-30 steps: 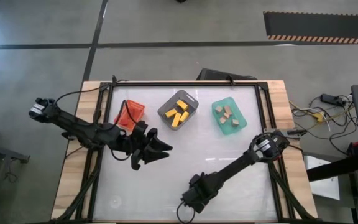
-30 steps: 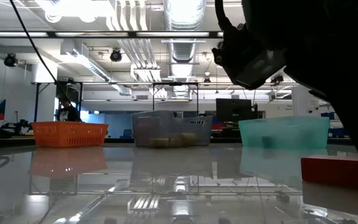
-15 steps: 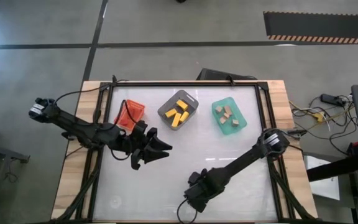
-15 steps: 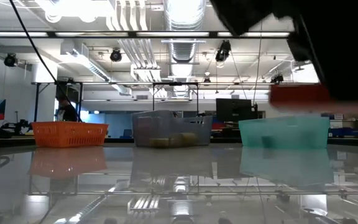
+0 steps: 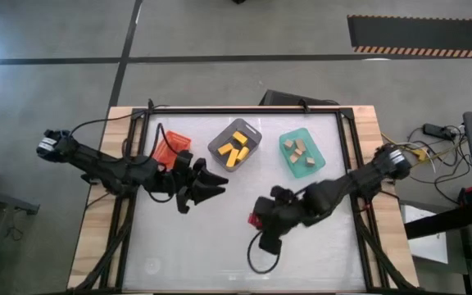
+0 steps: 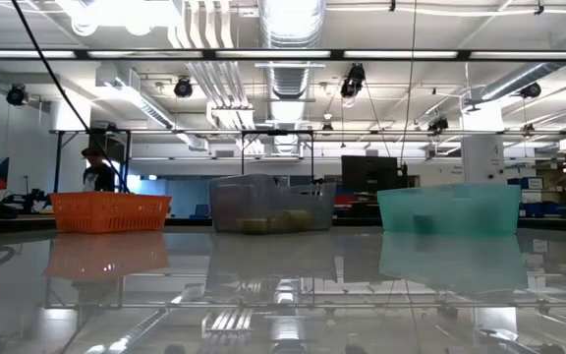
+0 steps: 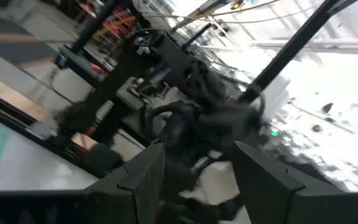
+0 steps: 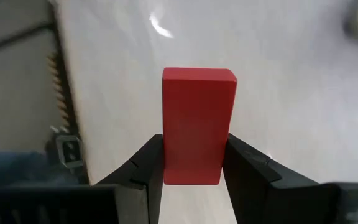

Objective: Sort & place blocks by color
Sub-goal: Put the red block into the orange bin

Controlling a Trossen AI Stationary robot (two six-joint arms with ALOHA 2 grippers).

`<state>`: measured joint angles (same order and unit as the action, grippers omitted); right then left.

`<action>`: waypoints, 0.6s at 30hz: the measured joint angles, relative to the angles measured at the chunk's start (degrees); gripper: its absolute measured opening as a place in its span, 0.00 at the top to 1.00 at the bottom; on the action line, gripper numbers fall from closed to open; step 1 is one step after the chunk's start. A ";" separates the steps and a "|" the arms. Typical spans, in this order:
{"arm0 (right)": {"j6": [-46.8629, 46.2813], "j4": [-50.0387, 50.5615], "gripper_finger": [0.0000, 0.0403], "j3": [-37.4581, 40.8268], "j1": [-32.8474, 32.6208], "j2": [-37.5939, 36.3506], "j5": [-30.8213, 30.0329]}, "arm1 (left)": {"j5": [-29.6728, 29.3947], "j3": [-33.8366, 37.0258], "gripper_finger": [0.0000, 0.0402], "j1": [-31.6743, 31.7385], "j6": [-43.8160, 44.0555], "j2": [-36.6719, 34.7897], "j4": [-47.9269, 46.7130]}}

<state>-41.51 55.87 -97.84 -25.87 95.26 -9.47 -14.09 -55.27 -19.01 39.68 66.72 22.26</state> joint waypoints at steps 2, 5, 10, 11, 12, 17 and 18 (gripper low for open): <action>4.46 -5.90 0.70 2.53 1.29 -2.52 0.27 | -0.13 -0.02 0.57 0.85 -1.69 0.00 -0.16; 10.85 -14.36 0.70 7.20 3.19 -6.35 0.80 | -0.17 0.06 0.57 2.15 -4.11 -0.02 0.10; 20.62 -29.86 0.70 16.77 5.90 -13.92 1.52 | -0.33 0.15 0.57 2.83 -12.25 -0.09 -0.22; 22.02 -33.27 0.70 18.85 6.47 -15.38 2.20 | -0.43 0.13 0.57 2.89 -13.81 -0.03 -0.17; 22.92 -36.71 0.70 20.99 6.98 -16.91 2.44 | -1.10 0.13 0.57 2.89 -14.89 0.00 -0.03; 24.03 -50.68 0.70 29.83 10.47 -23.09 4.84 | -3.23 0.28 0.57 3.01 -16.66 0.33 -0.22; 23.85 -52.95 0.70 31.15 11.14 -23.89 4.90 | -3.21 0.32 0.57 3.02 -16.80 0.55 -0.25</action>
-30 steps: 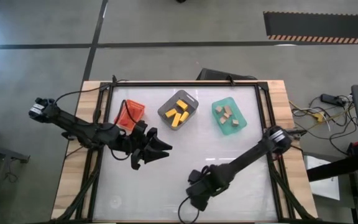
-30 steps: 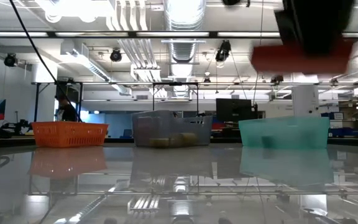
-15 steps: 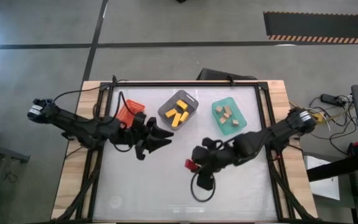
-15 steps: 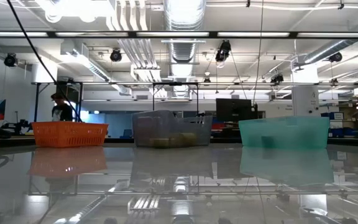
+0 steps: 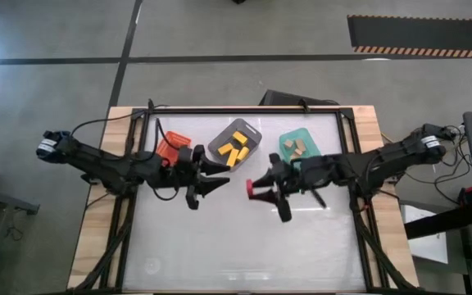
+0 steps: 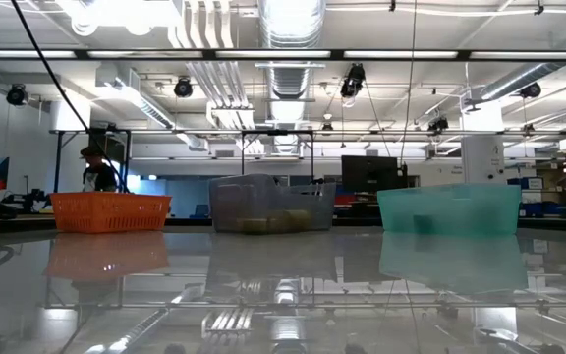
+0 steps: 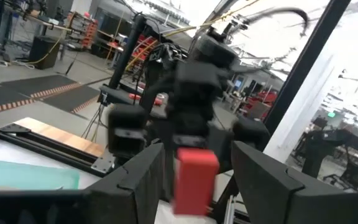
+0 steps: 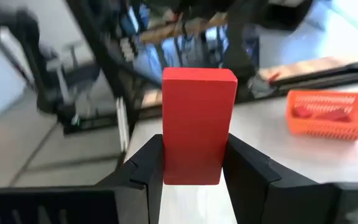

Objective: Sort & place blocks by color
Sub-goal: Put the red block into the orange bin

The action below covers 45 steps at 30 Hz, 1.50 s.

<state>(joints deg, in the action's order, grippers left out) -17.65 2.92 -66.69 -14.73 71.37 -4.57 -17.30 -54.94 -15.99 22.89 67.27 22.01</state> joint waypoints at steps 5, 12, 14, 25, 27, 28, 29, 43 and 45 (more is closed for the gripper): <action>-2.23 -9.58 0.70 4.67 3.44 -1.57 1.96 | 0.06 0.02 0.57 0.33 -0.82 2.04 0.04; -4.39 -13.02 0.70 5.34 5.68 -1.11 8.04 | -0.11 -0.30 0.57 1.05 -0.76 6.66 1.38; -4.91 -13.07 0.70 5.29 5.80 -1.12 8.05 | -1.11 -0.19 0.57 1.23 -0.75 7.80 4.54; -6.42 -12.23 0.70 5.24 6.27 -0.91 8.32 | -4.33 -0.08 0.48 1.40 -0.72 10.38 10.03; -6.61 -11.57 0.70 5.20 6.33 -0.91 8.21 | -4.34 -0.11 0.46 1.42 -0.78 10.38 9.97; -6.91 -11.27 0.70 5.20 6.50 -0.91 8.26 | -4.23 -0.15 0.45 1.44 -0.78 10.38 9.88; -7.27 -11.06 0.70 5.17 6.53 -0.91 8.32 | -3.98 -0.15 0.45 1.44 -0.78 10.31 9.84; -7.95 -10.82 0.70 5.20 6.92 0.86 7.84 | -2.25 0.00 0.45 1.56 -0.62 11.41 10.48; -7.95 -10.86 0.70 5.20 6.92 1.04 7.86 | -2.25 0.00 0.45 1.69 -0.77 11.41 10.54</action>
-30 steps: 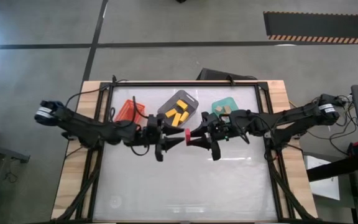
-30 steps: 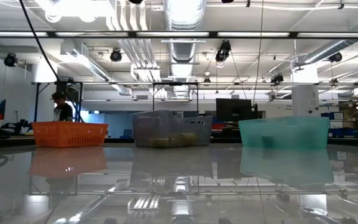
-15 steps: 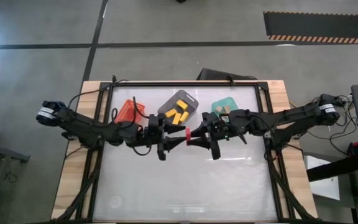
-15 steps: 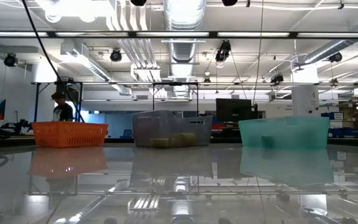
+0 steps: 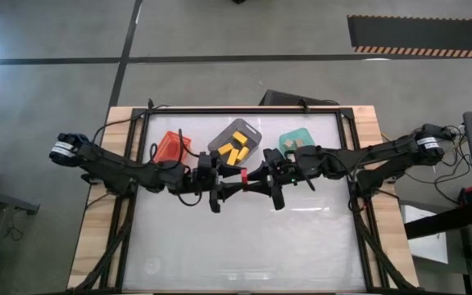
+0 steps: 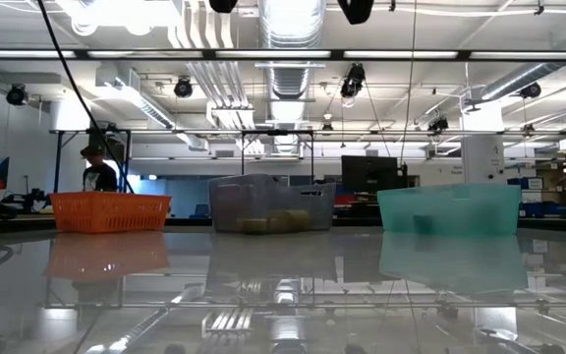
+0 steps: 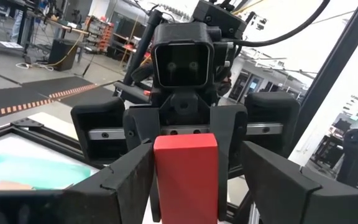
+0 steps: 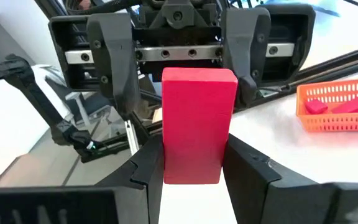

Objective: Sort & place blocks by color
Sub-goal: Put the red block into the orange bin

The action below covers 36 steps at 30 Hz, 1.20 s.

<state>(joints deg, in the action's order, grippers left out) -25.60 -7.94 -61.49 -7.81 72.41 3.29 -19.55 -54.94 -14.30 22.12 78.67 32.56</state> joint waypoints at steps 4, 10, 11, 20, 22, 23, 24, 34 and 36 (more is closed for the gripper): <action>0.35 -0.05 0.70 0.00 0.00 0.17 0.14 | 0.00 0.02 0.45 0.06 -0.03 0.00 -0.09; 0.82 -0.05 0.70 0.00 -0.02 0.17 0.18 | 0.00 0.08 0.54 0.23 -0.06 0.45 -1.08; 0.82 -0.05 0.70 0.00 -0.02 0.17 0.20 | 0.00 0.11 0.56 0.24 -0.06 0.57 -1.07; 2.17 0.70 0.61 0.00 0.00 0.14 0.16 | 0.02 0.11 0.70 0.49 -0.57 0.94 -1.05; 2.18 1.24 0.53 0.00 0.39 0.14 0.17 | -0.08 0.11 0.70 0.80 -0.66 0.94 -1.05; 2.18 1.79 0.50 0.00 0.58 0.10 0.17 | -0.17 0.11 0.70 0.91 -0.66 0.94 -1.05; 2.18 2.52 0.47 0.00 0.81 0.02 0.17 | -0.28 0.11 0.70 1.17 -0.64 0.94 -1.06; 3.67 23.33 0.33 -4.85 4.58 -2.84 -0.34 | -8.20 -0.26 0.70 7.27 8.82 -6.09 -26.92; 3.74 27.58 0.34 -6.31 5.65 -3.05 -0.41 | -8.26 -0.26 0.70 9.99 13.39 -8.31 -39.37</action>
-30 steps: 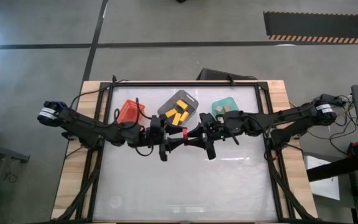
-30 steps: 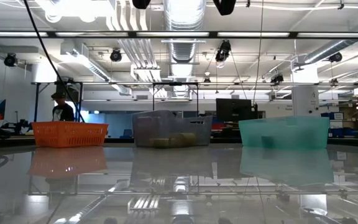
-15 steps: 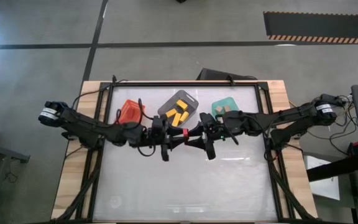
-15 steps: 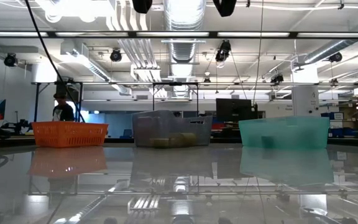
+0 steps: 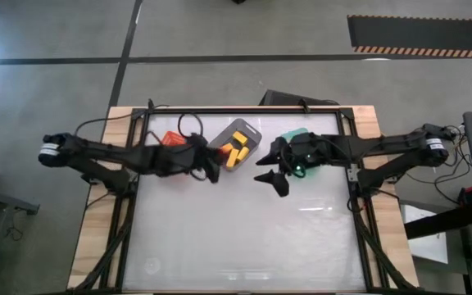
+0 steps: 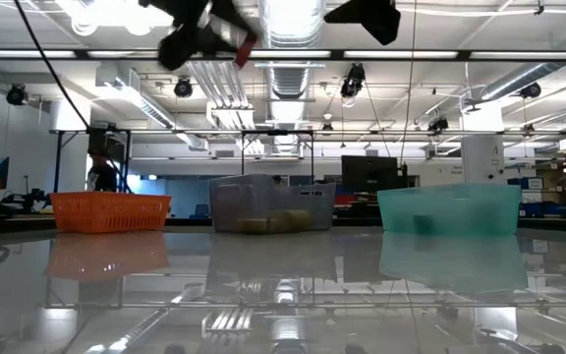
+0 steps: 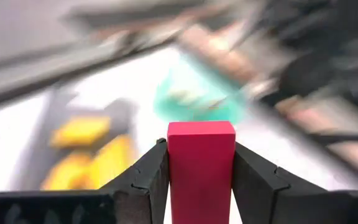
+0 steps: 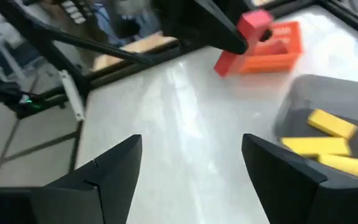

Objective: Sort & place blocks by color
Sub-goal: Put the red block into the orange bin, then return to Home Position

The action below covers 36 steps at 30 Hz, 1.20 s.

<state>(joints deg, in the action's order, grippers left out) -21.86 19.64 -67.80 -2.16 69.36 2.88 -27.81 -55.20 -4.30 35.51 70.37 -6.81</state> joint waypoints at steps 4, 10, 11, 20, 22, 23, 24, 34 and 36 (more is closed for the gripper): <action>0.00 2.82 0.36 -2.06 1.56 -0.09 -0.32 | 0.05 0.07 0.69 7.80 10.11 -2.87 -24.97; -1.37 2.41 0.39 -2.48 2.10 -0.09 -4.95 | 6.61 0.70 0.69 22.87 8.61 -3.13 -43.99; -1.58 2.40 0.40 -2.57 2.08 -0.10 -5.69 | 8.84 1.07 0.69 25.34 6.07 -2.81 -43.67; -4.89 2.39 0.39 -2.87 2.08 -0.09 -6.00 | 17.71 2.16 0.69 41.69 -4.71 4.29 -44.48; -5.24 2.39 0.39 -2.87 2.08 -0.08 -6.02 | 20.37 2.16 0.69 43.39 -6.40 6.11 -44.93; -5.30 2.39 0.39 -2.87 2.08 -0.02 -6.02 | 21.54 2.16 0.69 43.86 -7.07 6.88 -45.23; -5.36 2.39 0.39 -2.87 2.08 0.00 -6.00 | 22.31 2.16 0.69 44.12 -7.62 7.70 -45.68; -7.11 2.39 0.39 -2.87 2.08 0.04 -6.02 | 23.01 2.16 0.59 44.16 -9.52 10.93 -47.13; -7.10 2.41 0.39 -2.87 2.08 0.06 -6.02 | 23.01 2.16 0.58 44.10 -10.36 10.49 -47.12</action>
<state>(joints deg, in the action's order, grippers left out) -28.96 22.04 -70.67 -0.08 69.42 -3.14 -4.80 -53.04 39.80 25.15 80.85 -53.93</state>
